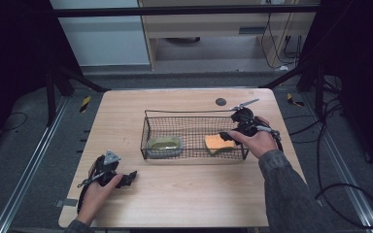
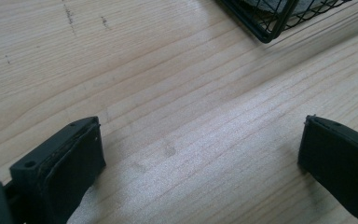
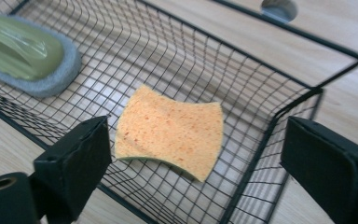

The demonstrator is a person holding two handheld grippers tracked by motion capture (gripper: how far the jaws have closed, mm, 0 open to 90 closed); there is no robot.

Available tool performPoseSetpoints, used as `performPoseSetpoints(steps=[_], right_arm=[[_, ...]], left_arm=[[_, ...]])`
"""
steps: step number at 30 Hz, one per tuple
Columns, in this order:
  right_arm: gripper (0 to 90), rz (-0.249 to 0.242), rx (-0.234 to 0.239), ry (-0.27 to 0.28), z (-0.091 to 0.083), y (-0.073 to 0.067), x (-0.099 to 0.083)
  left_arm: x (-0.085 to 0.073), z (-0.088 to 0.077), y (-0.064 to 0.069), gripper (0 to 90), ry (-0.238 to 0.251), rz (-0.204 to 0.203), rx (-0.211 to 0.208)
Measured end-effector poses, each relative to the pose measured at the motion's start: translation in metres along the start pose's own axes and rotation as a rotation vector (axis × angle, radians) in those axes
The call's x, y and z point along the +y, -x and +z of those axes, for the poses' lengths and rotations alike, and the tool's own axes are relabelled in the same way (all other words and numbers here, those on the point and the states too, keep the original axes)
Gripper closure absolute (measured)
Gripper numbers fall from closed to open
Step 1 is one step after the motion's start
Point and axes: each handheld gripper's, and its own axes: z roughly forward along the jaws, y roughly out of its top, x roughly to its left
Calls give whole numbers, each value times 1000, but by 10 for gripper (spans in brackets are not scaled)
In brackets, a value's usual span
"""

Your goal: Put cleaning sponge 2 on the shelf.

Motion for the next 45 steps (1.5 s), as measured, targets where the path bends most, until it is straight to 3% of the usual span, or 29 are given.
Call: performPoseSetpoints(steps=[9, 20, 31, 36, 45], right_arm=[[72, 19, -86, 95, -32, 16, -30], [88, 66, -122, 161, -52, 30, -84], [91, 103, -141, 171, -34, 33, -131], [94, 108, -150, 143, -18, 36, -142], [99, 183, -166, 129, 11, 49, -154]], left_arm=[[0, 0, 0, 0, 0, 0, 0], [0, 0, 0, 0, 0, 0, 0], [0, 0, 0, 0, 1, 0, 0], [0, 0, 0, 0, 0, 0, 0], [0, 0, 0, 0, 0, 0, -1]])
